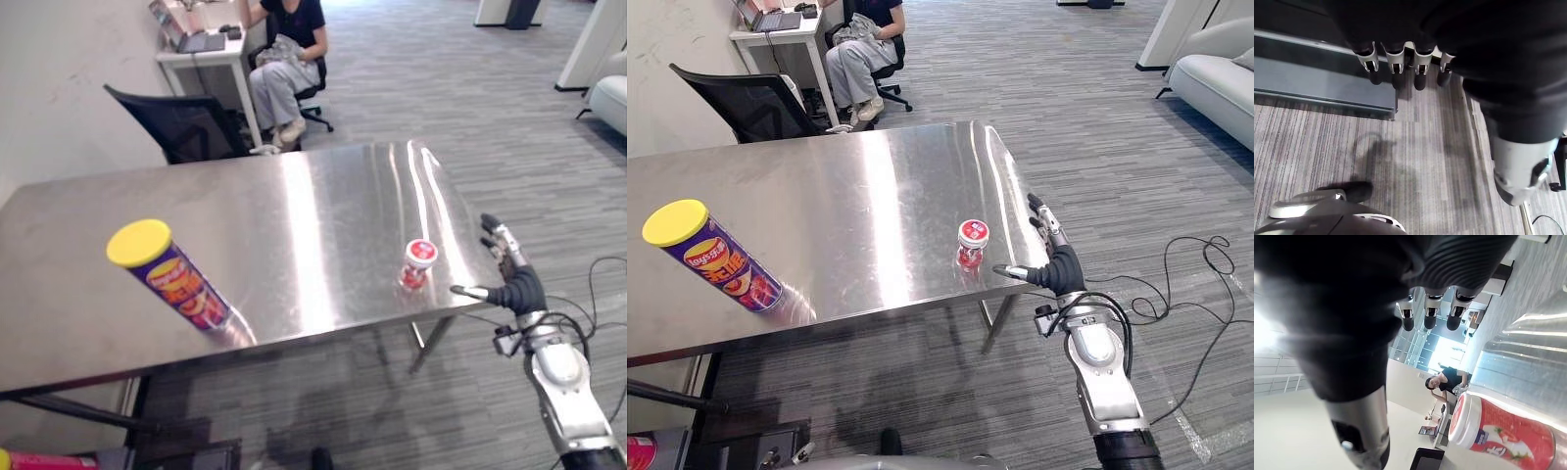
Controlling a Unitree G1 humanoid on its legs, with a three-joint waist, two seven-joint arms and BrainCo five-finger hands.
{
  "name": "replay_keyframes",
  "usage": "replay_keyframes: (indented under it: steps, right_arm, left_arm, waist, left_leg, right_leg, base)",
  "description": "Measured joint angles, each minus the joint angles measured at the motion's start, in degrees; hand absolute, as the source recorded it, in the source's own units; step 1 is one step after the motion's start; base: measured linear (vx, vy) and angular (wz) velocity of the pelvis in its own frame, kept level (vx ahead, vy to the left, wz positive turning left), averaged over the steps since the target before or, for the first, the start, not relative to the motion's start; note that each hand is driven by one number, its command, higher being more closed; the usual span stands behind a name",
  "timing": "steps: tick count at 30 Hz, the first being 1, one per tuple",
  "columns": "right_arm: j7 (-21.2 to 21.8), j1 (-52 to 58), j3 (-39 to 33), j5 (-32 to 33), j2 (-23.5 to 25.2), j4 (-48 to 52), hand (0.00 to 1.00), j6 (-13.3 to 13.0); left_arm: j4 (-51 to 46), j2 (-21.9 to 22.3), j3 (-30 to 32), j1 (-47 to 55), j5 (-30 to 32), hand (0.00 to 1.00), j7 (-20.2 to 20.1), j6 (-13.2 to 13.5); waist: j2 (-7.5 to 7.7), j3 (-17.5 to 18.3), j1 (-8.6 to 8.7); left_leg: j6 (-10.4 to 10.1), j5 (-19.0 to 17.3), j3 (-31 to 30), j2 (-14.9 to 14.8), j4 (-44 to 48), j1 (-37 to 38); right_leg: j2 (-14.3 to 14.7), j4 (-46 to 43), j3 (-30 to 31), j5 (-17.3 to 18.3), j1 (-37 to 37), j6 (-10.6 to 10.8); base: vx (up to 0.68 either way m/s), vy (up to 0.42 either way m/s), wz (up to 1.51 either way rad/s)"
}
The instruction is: Put the gum and the chips on the shelf.
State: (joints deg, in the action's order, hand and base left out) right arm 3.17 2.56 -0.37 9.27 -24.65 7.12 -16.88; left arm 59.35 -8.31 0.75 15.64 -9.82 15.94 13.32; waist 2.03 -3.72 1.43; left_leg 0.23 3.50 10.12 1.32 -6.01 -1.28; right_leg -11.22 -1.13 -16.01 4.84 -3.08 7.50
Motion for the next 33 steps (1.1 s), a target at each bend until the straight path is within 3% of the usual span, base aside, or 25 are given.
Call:
replay_keyframes:
  steps: [10, 22, 33]
  right_arm:
    - [0.38, -0.32, 2.5, 0.83, 0.34, -3.29, 0.0, 0.37]
    - [-1.67, -2.83, 3.81, 0.76, 1.01, -7.56, 0.0, 0.34]
    - [-3.97, -6.83, 4.86, 0.7, 2.14, -12.85, 0.0, 0.46]
  left_arm:
    - [-0.06, -0.66, -1.15, -0.23, 0.02, 0.0, 0.09, 0.17]
    - [-0.05, -0.74, -1.59, -0.19, 1.63, 0.0, 0.19, 0.24]
    - [-0.76, -0.95, -2.52, -0.87, 2.12, 0.0, 0.35, 0.16]
  waist:
    - [0.47, 0.27, -0.12]
    - [0.31, 0.16, -0.29]
    - [0.18, -1.19, -1.49]
  left_leg:
    - [0.43, 0.28, -0.1, 0.39, 0.36, -0.86]
    - [0.15, 0.39, -1.35, 0.11, 0.0, -0.5]
    - [0.39, 0.54, -1.62, 0.33, 0.01, -0.73]
  right_leg:
    - [0.12, 0.13, -0.19, -0.83, 0.6, 0.86]
    - [0.18, 0.08, -1.31, -0.23, -0.2, -0.08]
    - [0.14, 0.18, -1.73, -0.51, -0.33, 0.4]
  base:
    - [0.06, 0.013, 0.01]
    - [-0.01, 0.006, 0.04]
    - [0.03, 0.01, 0.01]
